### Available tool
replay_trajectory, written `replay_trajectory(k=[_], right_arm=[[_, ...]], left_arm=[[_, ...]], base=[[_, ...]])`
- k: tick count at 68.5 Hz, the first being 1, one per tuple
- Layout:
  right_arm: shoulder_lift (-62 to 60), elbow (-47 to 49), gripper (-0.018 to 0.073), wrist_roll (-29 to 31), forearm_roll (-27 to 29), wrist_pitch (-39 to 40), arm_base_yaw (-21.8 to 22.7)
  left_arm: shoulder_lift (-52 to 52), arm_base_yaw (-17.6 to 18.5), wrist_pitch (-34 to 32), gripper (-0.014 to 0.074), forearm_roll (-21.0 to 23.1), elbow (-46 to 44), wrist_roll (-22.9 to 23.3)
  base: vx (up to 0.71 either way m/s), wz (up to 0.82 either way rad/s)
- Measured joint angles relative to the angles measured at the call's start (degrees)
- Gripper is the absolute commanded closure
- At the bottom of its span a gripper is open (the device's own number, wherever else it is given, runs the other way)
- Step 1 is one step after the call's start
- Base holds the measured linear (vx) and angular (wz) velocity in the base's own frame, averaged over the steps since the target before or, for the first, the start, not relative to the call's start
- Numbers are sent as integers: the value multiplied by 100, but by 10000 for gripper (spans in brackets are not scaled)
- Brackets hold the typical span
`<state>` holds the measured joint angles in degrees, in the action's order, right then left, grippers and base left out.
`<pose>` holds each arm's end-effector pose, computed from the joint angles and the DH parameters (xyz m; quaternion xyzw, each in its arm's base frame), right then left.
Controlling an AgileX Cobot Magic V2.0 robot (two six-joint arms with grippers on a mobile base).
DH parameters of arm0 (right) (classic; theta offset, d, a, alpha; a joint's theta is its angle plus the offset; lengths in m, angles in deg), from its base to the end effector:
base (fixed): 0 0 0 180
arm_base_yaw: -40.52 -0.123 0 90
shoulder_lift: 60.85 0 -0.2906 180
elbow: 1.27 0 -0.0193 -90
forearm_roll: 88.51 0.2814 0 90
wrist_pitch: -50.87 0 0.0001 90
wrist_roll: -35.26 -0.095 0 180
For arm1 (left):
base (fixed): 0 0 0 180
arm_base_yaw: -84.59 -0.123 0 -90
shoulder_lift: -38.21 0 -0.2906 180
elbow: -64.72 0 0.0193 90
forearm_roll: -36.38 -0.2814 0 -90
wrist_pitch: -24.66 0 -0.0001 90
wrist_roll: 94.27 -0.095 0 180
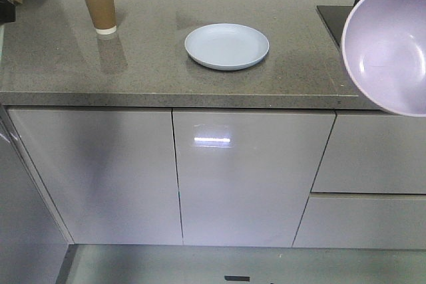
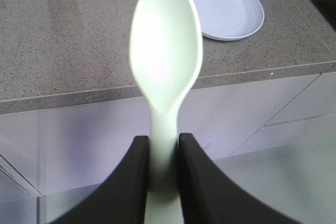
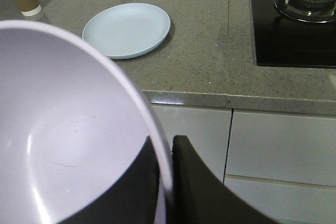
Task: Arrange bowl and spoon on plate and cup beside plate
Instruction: 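Drive the base up to the counter with the pale blue plate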
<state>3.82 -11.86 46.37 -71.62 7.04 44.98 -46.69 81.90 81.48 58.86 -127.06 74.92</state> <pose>0.2260 0.0016 0.4324 -0.0097 0.8536 0.0722 0.5159 0.3099 -0.0159 0.4573 0.0354 0.8884 -0.1428 0.4348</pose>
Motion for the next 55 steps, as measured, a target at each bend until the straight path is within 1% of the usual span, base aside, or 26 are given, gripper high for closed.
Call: replay_trajectory(k=[36,55], right_arm=[[0,0,570,0,0,0,0],[0,0,570,0,0,0,0]], left_arm=[[0,0,0,604,0,0,0],[0,0,0,604,0,0,0]], base=[[7,-1],[12,8]])
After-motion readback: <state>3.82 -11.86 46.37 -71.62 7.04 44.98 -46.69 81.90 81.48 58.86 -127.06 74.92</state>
